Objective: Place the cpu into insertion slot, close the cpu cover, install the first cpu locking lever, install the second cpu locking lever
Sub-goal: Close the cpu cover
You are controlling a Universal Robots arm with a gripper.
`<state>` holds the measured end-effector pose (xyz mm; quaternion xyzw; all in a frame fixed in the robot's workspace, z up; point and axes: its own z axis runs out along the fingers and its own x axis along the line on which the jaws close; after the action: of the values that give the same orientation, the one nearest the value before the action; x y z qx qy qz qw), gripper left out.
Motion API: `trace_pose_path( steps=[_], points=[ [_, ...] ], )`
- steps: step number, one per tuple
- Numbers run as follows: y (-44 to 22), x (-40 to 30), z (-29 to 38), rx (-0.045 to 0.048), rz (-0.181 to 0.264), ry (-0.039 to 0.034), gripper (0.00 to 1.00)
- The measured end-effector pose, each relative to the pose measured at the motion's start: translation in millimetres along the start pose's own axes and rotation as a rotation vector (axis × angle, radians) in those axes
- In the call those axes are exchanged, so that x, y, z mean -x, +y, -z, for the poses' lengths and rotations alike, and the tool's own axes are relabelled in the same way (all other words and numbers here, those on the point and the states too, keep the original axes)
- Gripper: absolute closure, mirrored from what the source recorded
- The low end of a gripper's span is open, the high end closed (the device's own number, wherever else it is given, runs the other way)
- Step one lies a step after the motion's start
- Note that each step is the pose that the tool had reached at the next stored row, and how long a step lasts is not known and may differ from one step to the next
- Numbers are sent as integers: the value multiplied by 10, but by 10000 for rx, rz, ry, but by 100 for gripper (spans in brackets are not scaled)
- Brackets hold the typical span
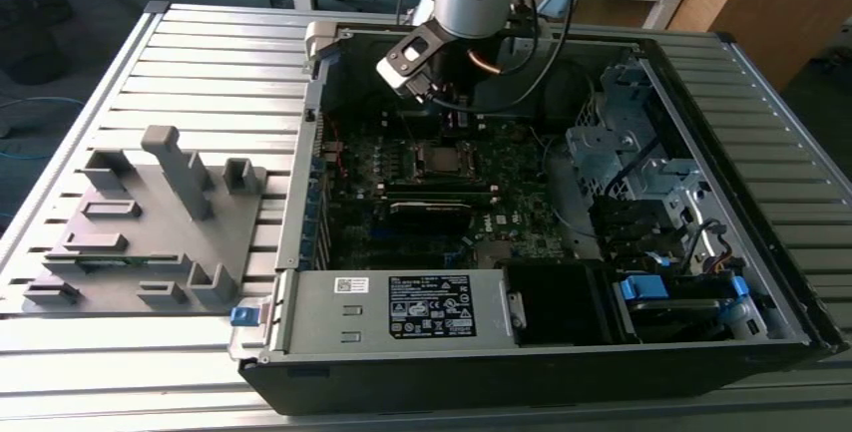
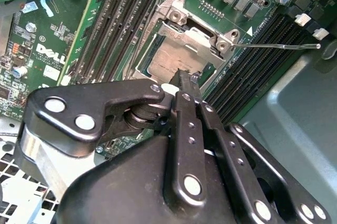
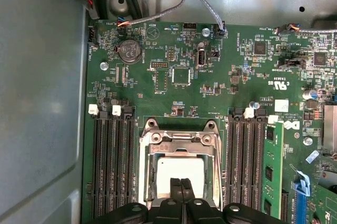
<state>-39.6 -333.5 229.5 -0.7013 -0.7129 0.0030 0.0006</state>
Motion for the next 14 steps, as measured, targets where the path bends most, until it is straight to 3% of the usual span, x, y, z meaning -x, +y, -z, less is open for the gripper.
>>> trace_pose_path(
  steps=[4,14],
  points=[
    [0,0,-2,1,274,-1,89],
    [0,0,-9,7,2073,-10,89]
  ],
)
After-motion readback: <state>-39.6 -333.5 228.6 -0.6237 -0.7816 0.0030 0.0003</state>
